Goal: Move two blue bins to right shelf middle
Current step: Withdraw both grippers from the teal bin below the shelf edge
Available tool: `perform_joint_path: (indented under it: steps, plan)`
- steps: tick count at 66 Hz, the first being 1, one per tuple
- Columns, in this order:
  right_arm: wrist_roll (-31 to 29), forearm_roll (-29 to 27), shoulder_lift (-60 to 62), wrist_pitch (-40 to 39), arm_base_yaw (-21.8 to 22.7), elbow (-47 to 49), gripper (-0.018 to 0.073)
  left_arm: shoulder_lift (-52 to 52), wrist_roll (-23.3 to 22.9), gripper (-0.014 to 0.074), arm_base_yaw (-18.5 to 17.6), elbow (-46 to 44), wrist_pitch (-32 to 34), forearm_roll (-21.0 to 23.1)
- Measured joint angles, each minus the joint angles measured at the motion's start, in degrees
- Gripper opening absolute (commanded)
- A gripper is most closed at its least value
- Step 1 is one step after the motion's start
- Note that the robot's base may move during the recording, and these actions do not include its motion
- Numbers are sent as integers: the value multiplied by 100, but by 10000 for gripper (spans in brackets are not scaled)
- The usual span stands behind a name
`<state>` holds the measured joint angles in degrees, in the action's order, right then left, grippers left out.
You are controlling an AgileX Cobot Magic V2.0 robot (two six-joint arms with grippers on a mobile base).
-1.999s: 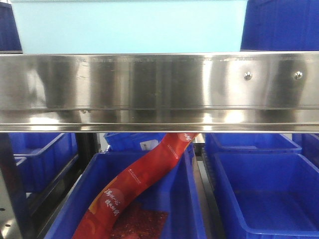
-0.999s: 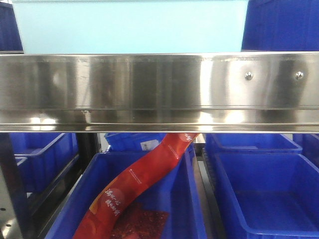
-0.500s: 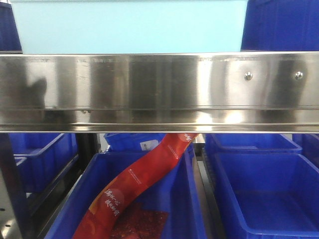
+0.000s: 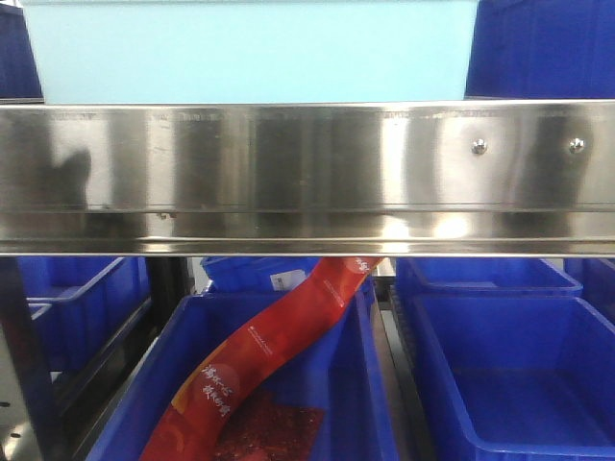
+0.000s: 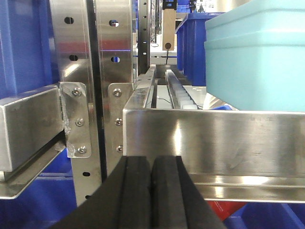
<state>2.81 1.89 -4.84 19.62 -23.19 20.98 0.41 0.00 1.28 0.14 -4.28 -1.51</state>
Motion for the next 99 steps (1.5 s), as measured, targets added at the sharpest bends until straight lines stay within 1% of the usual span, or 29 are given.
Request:
perform_joint_path:
  steps: [15, 21, 26, 36, 40, 46, 55, 62, 70, 78, 99]
  plan:
    - [0, 0, 0, -71, 0, -28, -154, 0, 0, -111, 0, 0, 0, 0]
    - [-125, -26, 11, -109, 160, -120, -154, 0, 0, -111, 0, 0, 0, 0]
    - [-190, -156, 18, -202, 552, -267, -154, 0, 0, -111, 0, 0, 10, 0]
    - [-228, -616, 18, -746, 1612, -931, -154, 0, 0, -111, 0, 0, 10, 0]
    - [-228, -741, 23, -1010, 1929, -1243, -154, 0, 0, -111, 0, 0, 10, -10]
    - [-228, -796, 133, -1236, 2170, -1671, -154, 0, 0, -111, 0, 0, 10, -10]
    - [-281, -796, 423, -1372, 2236, -2074, -154, 0, 0, -111, 0, 0, 10, -10]
    - [-377, -763, 459, -1372, 2236, -2080, -154, -4, 0, -111, 0, 0, 10, -10]
    - [-388, -462, 463, -1372, 2236, -2080, -154, -13, 0, -111, 0, 0, 10, -10]
    - [-388, -347, 463, -1372, 2236, -2080, -154, -13, 0, -111, 0, 0, 10, -10]
    - [-411, -332, 463, -1372, 2236, -2080, -154, -13, 0, -111, 0, 0, 10, -10]
